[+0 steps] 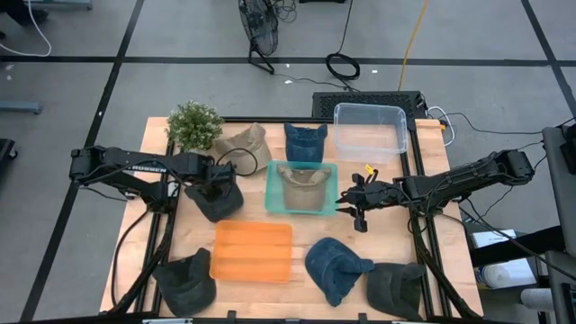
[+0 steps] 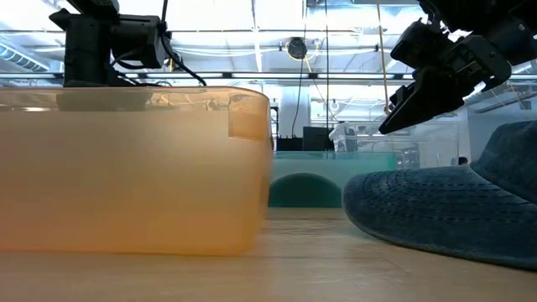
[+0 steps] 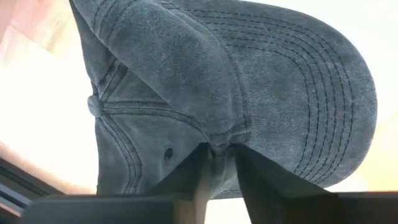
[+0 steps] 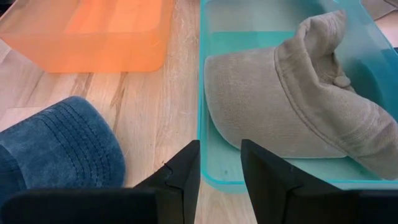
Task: Pick & Place hat
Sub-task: Put the top black cap into the transparent bin
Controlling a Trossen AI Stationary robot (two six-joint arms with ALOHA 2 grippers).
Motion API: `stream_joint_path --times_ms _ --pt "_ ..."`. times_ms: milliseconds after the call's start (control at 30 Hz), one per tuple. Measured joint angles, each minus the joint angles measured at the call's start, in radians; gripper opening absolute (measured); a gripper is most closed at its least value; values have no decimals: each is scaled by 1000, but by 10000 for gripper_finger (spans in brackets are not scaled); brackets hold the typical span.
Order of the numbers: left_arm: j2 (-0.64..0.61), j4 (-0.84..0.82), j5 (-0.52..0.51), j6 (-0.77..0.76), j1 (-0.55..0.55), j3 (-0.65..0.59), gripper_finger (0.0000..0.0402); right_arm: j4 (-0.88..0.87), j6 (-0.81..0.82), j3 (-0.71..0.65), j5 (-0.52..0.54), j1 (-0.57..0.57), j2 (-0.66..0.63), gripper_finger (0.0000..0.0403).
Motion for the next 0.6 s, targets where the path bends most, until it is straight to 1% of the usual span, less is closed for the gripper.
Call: stream_joint_path --times_ms 167,300,367,433,600 --pt "0 1 -6 -13 0 0 142 0 0 0 0 0 0 105" --pt "0 1 -25 -20 0 0 148 1 2 -9 0 0 0 105" --pt "0 3 -26 -20 0 0 138 1 6 -20 -1 0 0 105" --pt "0 7 -26 -21 0 0 119 16 7 -36 -1 0 0 105" --pt "0 9 -19 -21 0 0 50 32 7 -47 -1 0 0 105"
